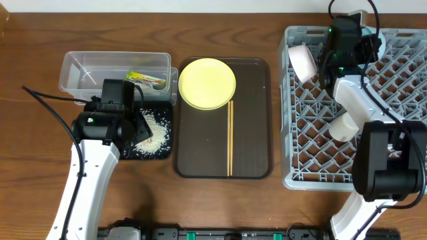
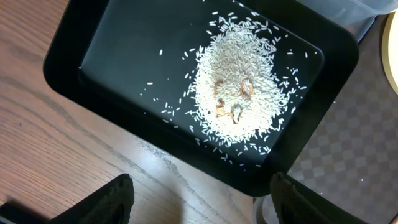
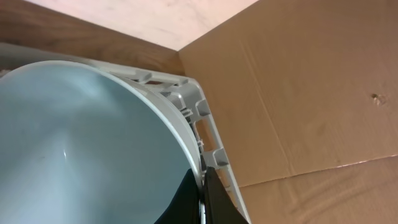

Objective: Sort waste into correct bins and load items into the dishwasher rack
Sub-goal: 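Reach the right gripper to the chopsticks on the brown tray and grasp them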

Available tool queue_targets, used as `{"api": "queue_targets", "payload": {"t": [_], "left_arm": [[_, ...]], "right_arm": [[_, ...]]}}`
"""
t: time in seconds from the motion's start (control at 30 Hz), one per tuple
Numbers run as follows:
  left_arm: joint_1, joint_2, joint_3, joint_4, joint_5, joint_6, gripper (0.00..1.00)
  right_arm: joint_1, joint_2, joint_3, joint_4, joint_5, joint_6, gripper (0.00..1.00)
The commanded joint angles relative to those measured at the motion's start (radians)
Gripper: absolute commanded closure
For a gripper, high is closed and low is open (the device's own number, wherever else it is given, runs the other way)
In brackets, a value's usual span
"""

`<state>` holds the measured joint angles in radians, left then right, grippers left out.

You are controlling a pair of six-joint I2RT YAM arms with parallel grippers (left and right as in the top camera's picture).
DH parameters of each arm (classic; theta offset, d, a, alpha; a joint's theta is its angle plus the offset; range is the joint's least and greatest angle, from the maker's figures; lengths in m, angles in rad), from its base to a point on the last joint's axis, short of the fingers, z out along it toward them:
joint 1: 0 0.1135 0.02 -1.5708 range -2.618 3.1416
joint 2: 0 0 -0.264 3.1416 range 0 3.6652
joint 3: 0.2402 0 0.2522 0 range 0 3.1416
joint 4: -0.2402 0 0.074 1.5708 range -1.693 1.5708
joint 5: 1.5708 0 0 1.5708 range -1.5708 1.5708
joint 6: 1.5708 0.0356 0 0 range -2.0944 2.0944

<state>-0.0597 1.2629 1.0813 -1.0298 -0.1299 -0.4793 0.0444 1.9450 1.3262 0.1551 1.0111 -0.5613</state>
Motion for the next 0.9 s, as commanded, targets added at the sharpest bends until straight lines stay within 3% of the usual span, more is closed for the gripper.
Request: {"api": "queue_targets", "payload": {"t": [0.0, 0.37, 0.57, 0.7, 0.87], "left_arm": [[0.005, -0.002, 0.002, -0.002, 0.006, -0.016, 0.27], [0.005, -0.002, 0.002, -0.002, 0.006, -0.016, 0.27], [0.005, -0.002, 0.002, -0.002, 0.006, -0.016, 0.27], [0.005, -0.002, 0.002, -0.002, 0.006, -0.016, 0.27], [0.005, -0.002, 0.002, -0.002, 0.006, -0.016, 0.27]], "right_arm": [[0.022, 0.027, 0.008, -0.003, 0.024, 0.029, 0.99], [0.082, 0.03, 0.008, -0.124, 0.024, 0.13, 0.99], [0.114, 0.023, 0.008, -0.277, 0.035, 0.27, 0.98], [0.131, -0.024, 0.008, -0.412, -0.025, 0.459, 0.88], [0.133, -0.144, 0.008, -0.545, -0.228, 0.571, 0.69]]}}
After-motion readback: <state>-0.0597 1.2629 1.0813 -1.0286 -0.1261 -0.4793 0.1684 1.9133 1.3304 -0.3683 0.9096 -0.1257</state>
